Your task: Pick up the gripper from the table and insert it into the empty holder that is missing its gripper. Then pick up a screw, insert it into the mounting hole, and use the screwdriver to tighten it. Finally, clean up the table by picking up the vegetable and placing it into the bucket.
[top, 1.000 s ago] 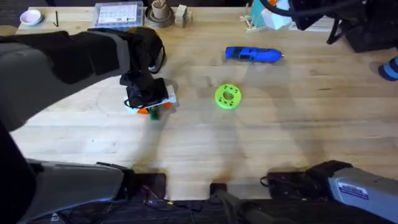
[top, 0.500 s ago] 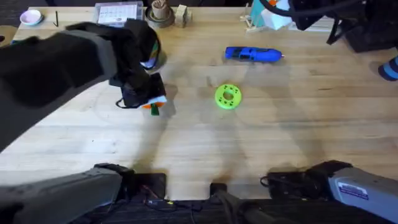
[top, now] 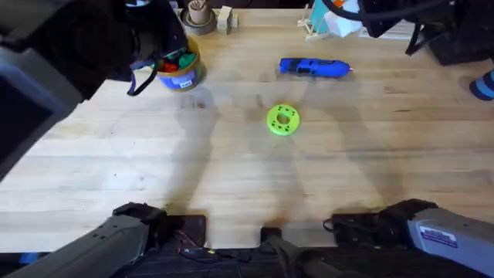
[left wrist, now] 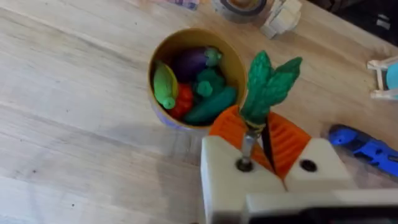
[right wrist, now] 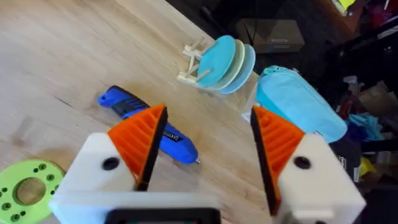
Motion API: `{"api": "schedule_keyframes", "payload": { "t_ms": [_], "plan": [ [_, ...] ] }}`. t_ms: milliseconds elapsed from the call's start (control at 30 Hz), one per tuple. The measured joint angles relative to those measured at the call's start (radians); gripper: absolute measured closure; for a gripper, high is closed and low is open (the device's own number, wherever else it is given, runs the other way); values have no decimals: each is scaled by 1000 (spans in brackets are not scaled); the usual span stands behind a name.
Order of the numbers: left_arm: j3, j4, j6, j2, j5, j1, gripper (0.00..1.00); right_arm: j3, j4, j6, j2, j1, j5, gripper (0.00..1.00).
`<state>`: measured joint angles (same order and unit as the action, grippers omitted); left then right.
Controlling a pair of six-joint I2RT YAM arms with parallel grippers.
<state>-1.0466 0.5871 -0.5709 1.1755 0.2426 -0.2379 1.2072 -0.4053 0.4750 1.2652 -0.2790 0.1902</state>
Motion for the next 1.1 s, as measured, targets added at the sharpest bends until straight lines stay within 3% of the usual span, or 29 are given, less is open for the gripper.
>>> {"api": "schedule_keyframes", "payload": {
  "t_ms": [300, 433, 700, 933, 967, 1000, 1100],
  "plan": [
    [0, -169, 3, 194, 77, 0, 990, 0, 0, 0, 0, 0, 0, 140],
    [0, -179, 3, 248, 95, 7, 990, 0, 0, 0, 0, 0, 0, 138],
    [0, -164, 3, 278, 118, 69, 990, 0, 1, 0, 0, 0, 0, 136],
    [0, -220, 3, 278, 120, 80, 990, 0, 4, 0, 0, 0, 0, 135],
    [0, -221, 5, 278, 118, 80, 956, 0, 5, 0, 0, 0, 0, 135],
    [0, -222, 5, 278, 115, 80, 862, 0, 5, 0, 0, 0, 0, 135],
    [0, -226, 5, 278, 98, 80, 420, 0, 5, 0, 0, 0, 0, 135]
  ]
}}
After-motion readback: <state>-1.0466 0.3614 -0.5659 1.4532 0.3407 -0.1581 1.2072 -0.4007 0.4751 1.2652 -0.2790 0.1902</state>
